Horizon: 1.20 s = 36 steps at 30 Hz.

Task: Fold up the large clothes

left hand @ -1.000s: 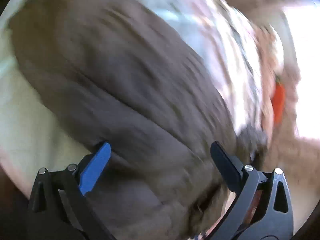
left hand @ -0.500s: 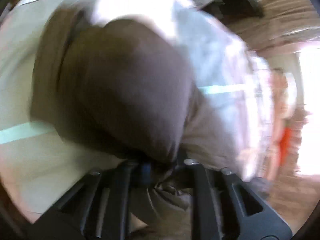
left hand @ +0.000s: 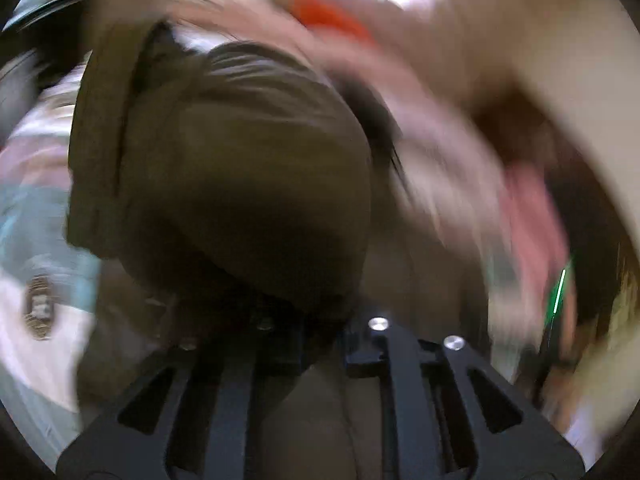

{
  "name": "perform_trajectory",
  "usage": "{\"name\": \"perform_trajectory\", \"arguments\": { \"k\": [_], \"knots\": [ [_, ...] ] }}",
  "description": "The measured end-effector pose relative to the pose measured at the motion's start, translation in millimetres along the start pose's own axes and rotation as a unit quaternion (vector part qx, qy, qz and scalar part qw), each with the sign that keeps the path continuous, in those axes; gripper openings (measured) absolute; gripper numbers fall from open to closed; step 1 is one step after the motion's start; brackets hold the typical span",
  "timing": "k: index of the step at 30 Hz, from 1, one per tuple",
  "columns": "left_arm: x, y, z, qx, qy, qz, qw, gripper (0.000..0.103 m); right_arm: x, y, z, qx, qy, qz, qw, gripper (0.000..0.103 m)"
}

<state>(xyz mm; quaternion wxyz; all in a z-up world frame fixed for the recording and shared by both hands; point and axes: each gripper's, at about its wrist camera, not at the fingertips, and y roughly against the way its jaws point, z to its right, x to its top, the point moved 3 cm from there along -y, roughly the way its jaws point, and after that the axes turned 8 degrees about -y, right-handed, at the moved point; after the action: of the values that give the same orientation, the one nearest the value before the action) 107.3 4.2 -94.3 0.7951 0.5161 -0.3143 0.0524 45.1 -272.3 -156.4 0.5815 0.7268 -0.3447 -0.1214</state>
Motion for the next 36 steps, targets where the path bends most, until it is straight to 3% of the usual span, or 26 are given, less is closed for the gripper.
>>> {"name": "perform_trajectory", "arguments": {
  "k": [2, 3, 5, 7, 9, 11, 14, 16, 19, 23, 26, 28, 29, 30, 32, 34, 36],
  "knots": [
    [-21, -43, 52, 0.016, -0.084, -0.093, 0.9920, 0.024, 6, 10, 3, 0.015, -0.014, 0.009, 1.000, 0.084],
    [-24, -54, 69, 0.022, -0.115, -0.109, 0.9872, 0.027, 9, 14, 5, 0.021, -0.020, 0.015, 0.999, 0.088],
    [-21, -51, 83, 0.026, -0.147, -0.091, 0.9847, 0.050, 12, 18, 10, 0.025, -0.027, 0.020, 0.999, 0.089],
    [-12, -44, 81, 0.019, -0.138, -0.068, 0.9879, 0.075, 16, 16, 16, 0.027, -0.035, 0.014, 0.999, 0.089],
    [-2, -33, 70, 0.016, -0.079, -0.040, 0.9959, 0.086, 18, 13, 24, 0.033, -0.053, 0.003, 0.998, 0.089],
    [5, -24, 47, 0.021, -0.021, -0.019, 0.9994, 0.087, 19, 14, 30, 0.054, -0.076, -0.008, 0.996, 0.089],
    [10, -9, -3, 0.042, 0.089, 0.010, 0.9951, 0.090, 24, 25, 38, 0.085, -0.103, 0.001, 0.991, 0.089],
    [3, -1, -42, 0.061, 0.171, 0.010, 0.9833, 0.094, 30, 34, 44, 0.091, -0.114, 0.021, 0.989, 0.092],
    [-25, -6, -101, 0.083, 0.298, -0.023, 0.9508, 0.094, 31, 29, 40, 0.104, -0.112, 0.008, 0.988, 0.096],
    [-56, -28, -143, 0.077, 0.366, -0.069, 0.9247, 0.094, 21, 5, 8, 0.131, -0.063, -0.042, 0.988, 0.096],
    [-67, -34, -153, 0.073, 0.381, -0.084, 0.9178, 0.094, -8, -33, -32, 0.084, 0.016, -0.135, 0.987, 0.096],
    [-63, -38, -149, 0.080, 0.370, -0.089, 0.9215, 0.094, -24, -45, -50, 0.118, 0.025, -0.163, 0.979, 0.077],
    [-61, -37, -145, 0.088, 0.356, -0.096, 0.9252, 0.094, -30, -48, -59, 0.130, 0.030, -0.176, 0.975, 0.036],
    [-59, -38, -141, 0.097, 0.345, -0.104, 0.9280, 0.094, -31, -48, -65, 0.126, 0.036, -0.174, 0.976, 0.015],
    [-58, -36, -137, 0.106, 0.331, -0.110, 0.9310, 0.094, -23, -35, -75, 0.135, 0.042, -0.135, 0.981, 0.010],
    [-59, -37, -136, 0.105, 0.326, -0.110, 0.9331, 0.094, -1, -5, -87, 0.153, 0.059, -0.039, 0.986, 0.009],
    [-57, -38, -133, 0.101, 0.324, -0.108, 0.9345, 0.094, 20, 23, -93, 0.167, 0.071, 0.061, 0.982, 0.009]
  ]
}}
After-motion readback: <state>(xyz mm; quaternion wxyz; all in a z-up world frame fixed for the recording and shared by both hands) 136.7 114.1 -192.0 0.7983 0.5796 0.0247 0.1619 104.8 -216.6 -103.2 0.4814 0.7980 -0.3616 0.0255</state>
